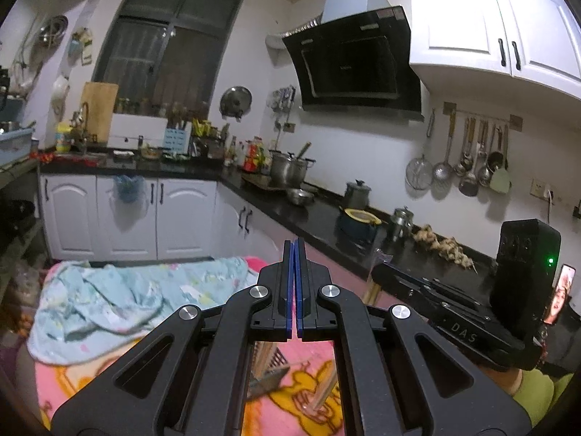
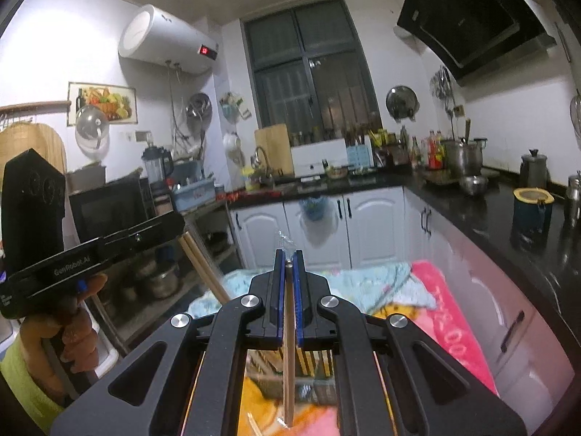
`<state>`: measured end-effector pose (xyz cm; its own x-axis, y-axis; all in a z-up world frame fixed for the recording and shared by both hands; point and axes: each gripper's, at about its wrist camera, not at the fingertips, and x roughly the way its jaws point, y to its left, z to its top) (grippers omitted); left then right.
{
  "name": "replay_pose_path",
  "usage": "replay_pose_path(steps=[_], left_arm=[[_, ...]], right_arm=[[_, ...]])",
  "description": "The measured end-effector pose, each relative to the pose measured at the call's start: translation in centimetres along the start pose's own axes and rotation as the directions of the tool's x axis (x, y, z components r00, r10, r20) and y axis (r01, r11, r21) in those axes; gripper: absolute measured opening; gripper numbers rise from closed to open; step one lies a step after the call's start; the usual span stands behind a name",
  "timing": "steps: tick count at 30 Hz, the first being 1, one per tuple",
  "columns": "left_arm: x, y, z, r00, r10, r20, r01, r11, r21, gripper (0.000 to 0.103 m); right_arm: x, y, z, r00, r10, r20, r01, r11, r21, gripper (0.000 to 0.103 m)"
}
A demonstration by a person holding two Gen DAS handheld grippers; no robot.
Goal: Organize utensils
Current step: 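Lift the held chopsticks and lower both tools into the green caddy, then open the left tool inside the caddy while the right tool releases its chopstick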
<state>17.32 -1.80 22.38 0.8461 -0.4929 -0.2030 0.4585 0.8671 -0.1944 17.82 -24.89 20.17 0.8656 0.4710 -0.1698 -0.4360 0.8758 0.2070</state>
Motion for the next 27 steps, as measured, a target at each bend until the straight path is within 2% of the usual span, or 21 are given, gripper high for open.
replay_pose_path(steps=[6,13,19,27], left_arm=[[0.5,1.9,1.1,0.998,0.057,0.021,-0.056,0.998,-0.007,0.000],[2.1,4.4,-0.1,0.996,0.087,0.001,-0.087,0.995,-0.049,0.000],[4.4,6.1,-2.6,0.995,0.089,-0.042,-0.092,0.993,-0.070,0.000],[7.5,7.9,-6.1,0.989,0.078,-0.122,-0.091,0.990,-0.104,0.000]], right_arm=[[2.2,0.5,1.2,0.999,-0.020,0.048,0.022,0.999,-0.042,0.005],[5.4,0.5,1.1,0.995,-0.045,0.090,0.053,0.995,-0.079,0.005],[8.4,-0.3,-1.1,0.995,-0.057,0.079,0.063,0.995,-0.077,0.005],[11.4,-2.3,-5.8,0.998,-0.064,0.001,0.064,0.998,-0.026,0.005]])
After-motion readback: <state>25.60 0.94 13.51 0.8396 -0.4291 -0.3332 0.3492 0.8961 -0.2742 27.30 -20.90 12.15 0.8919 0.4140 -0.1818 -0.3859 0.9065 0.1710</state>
